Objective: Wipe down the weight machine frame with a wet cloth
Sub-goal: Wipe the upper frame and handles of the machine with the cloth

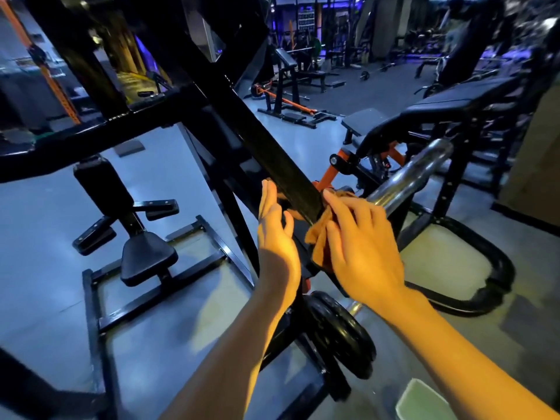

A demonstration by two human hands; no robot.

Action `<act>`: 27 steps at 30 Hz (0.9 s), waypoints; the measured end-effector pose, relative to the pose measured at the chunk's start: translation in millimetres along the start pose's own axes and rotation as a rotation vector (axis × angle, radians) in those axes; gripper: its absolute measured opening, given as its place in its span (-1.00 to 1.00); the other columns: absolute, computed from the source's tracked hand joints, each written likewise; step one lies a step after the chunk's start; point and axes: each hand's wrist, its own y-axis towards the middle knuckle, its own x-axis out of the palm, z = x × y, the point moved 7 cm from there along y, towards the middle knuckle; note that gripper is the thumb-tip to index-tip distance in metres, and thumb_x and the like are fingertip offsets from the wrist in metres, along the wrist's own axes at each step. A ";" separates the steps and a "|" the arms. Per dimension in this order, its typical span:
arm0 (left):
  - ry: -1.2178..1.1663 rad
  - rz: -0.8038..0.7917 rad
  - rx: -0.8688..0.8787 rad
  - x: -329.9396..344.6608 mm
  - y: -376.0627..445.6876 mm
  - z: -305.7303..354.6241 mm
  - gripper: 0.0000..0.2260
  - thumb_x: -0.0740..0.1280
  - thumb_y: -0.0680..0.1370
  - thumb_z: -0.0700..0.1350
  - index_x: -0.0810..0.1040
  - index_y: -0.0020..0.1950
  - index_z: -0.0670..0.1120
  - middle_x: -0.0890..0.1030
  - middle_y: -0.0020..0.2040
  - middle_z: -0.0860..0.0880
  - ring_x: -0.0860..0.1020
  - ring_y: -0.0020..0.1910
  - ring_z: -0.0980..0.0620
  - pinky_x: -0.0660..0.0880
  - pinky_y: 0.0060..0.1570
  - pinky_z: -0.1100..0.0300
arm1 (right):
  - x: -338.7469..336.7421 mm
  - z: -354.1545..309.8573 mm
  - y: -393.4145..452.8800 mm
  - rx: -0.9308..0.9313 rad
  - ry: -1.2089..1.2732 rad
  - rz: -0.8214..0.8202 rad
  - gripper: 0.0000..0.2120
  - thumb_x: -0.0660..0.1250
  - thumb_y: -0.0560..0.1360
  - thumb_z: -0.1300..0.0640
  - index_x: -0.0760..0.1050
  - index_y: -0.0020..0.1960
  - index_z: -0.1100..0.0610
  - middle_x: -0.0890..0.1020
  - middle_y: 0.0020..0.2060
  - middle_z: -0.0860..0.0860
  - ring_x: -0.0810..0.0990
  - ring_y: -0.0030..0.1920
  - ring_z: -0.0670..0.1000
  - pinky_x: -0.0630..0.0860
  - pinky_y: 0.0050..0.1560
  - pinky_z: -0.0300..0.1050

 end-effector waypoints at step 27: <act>0.312 -0.017 -0.445 -67.5 -127.9 -44.4 -0.84 0.28 0.68 -0.17 0.63 0.17 -0.02 0.66 0.09 0.00 0.65 0.02 0.10 0.64 0.05 0.18 | 49.3 44.5 -181.6 1.346 1.813 0.195 -0.60 0.10 0.73 -0.04 0.61 -0.02 0.16 0.60 -0.27 0.02 0.60 -0.32 0.00 0.63 -0.19 -0.17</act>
